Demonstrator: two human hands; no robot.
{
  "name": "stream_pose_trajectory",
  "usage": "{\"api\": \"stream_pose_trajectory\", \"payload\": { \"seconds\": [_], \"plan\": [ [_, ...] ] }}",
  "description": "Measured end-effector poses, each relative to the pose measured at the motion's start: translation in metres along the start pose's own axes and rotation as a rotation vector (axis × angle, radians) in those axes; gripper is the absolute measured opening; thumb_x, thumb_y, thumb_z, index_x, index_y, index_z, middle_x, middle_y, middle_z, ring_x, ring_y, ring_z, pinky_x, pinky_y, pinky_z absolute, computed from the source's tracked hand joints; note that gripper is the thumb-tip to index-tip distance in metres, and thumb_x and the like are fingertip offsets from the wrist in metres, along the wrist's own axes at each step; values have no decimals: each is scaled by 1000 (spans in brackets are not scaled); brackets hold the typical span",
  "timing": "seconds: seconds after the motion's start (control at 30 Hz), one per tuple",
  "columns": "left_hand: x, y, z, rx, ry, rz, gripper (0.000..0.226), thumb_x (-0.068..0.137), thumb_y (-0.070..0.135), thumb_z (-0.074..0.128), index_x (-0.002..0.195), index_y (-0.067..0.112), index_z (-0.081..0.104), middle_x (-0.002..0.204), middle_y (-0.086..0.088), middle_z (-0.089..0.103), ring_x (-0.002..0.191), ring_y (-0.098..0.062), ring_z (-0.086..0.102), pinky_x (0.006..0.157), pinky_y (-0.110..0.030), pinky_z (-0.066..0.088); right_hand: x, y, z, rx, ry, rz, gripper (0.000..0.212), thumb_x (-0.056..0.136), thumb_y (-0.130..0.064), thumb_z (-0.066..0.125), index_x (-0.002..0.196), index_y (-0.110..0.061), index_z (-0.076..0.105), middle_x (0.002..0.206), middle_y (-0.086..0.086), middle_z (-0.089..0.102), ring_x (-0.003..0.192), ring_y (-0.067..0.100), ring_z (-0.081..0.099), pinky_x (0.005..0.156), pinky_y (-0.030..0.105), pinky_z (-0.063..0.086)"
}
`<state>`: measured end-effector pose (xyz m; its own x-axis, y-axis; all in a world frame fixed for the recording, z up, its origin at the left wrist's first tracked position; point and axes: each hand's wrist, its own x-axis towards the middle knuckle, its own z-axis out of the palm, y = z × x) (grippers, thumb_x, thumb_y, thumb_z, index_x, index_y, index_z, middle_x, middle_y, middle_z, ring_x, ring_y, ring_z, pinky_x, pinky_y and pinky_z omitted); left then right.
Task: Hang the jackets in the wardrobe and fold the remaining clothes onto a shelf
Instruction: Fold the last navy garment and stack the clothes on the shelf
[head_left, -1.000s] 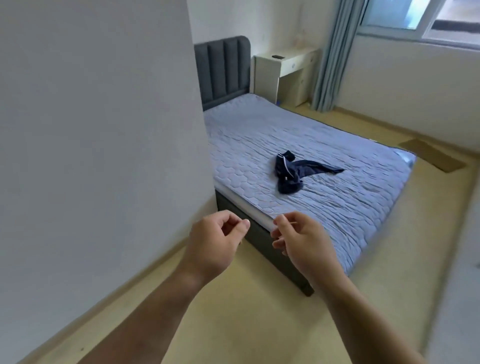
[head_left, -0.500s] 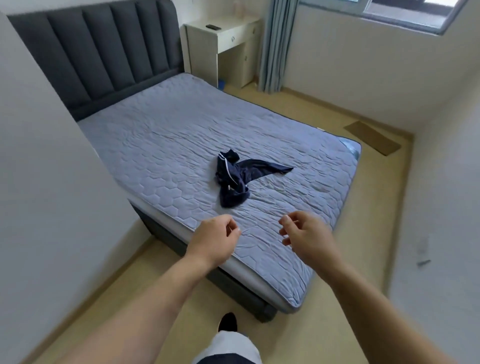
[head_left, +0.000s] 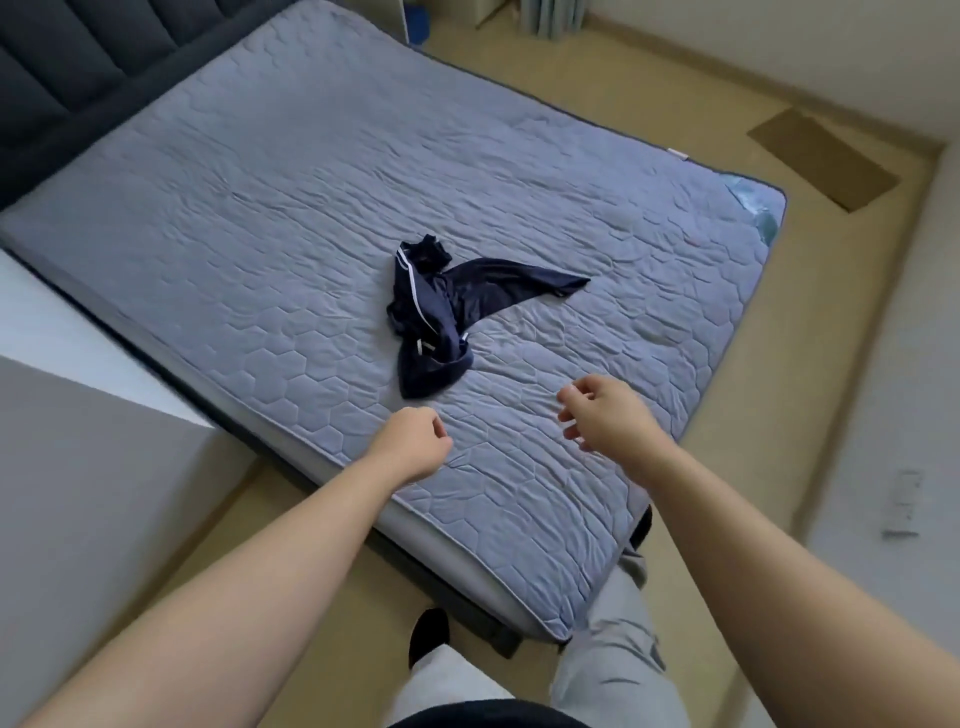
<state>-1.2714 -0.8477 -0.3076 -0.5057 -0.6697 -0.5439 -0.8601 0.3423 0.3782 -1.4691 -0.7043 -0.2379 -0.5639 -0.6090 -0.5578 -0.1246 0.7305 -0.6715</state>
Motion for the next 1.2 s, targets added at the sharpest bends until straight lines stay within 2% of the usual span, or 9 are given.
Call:
{"api": "stream_pose_trajectory", "payload": {
  "seconds": [0.17,0.33,0.53,0.63,0.7,0.77,0.83,1.0,1.2],
  "plan": [
    [107,30,53,31,-25,-173,22,94,26,60,113,17,66,129,-10,49,113,-31,57,99,-37,47,149,44,-11,-121,-203,40,31,104,-30,46,107,-5,65,103,15,70,99,37,66,90,56,54],
    [233,35,104,143,-130,-279,32,94,30,62,123,17,62,144,-5,41,124,-29,51,102,-37,44,275,84,-10,-287,-406,-54,40,109,-36,28,129,-12,54,120,11,65,107,31,60,92,42,49],
    [366,4,162,326,-179,-390,49,92,19,58,139,22,49,168,4,-15,129,-35,50,100,-43,47,374,137,10,-380,-514,-137,42,109,-40,26,137,-16,48,122,6,63,105,26,58,84,36,44],
    [395,-17,185,360,-256,-476,53,91,21,57,142,13,52,167,-10,16,134,-36,49,108,-43,44,391,168,21,-359,-545,-154,41,109,-41,27,129,-15,52,108,0,61,98,22,55,78,33,37],
    [393,-21,199,295,-263,-501,44,87,19,60,130,7,63,143,-17,55,123,-37,57,103,-42,49,390,184,26,-363,-566,-143,41,109,-43,26,125,-16,52,102,-4,56,97,21,52,79,31,33],
    [382,-16,206,190,-161,-488,29,85,13,60,112,9,71,125,-14,67,114,-36,61,98,-38,52,380,191,29,-379,-585,-110,40,109,-43,26,117,-14,53,93,-6,55,95,21,51,76,31,32],
    [361,-1,201,87,-43,-433,11,86,13,64,96,16,67,118,-9,68,111,-32,61,90,-33,50,362,188,29,-391,-616,-63,37,109,-42,27,113,-14,52,92,-4,58,98,25,54,75,31,32],
    [273,62,145,-203,235,-285,30,80,16,72,90,20,44,82,7,53,84,-29,52,68,-33,33,296,146,17,-449,-624,7,47,107,-38,37,146,-13,43,144,11,55,129,31,52,99,34,42],
    [149,120,37,-511,438,-84,39,71,4,71,86,21,40,78,9,44,66,-12,39,59,-16,36,202,84,-7,-347,-513,-6,70,96,-32,61,155,-18,26,149,9,49,129,28,53,89,33,43]
  ]
}}
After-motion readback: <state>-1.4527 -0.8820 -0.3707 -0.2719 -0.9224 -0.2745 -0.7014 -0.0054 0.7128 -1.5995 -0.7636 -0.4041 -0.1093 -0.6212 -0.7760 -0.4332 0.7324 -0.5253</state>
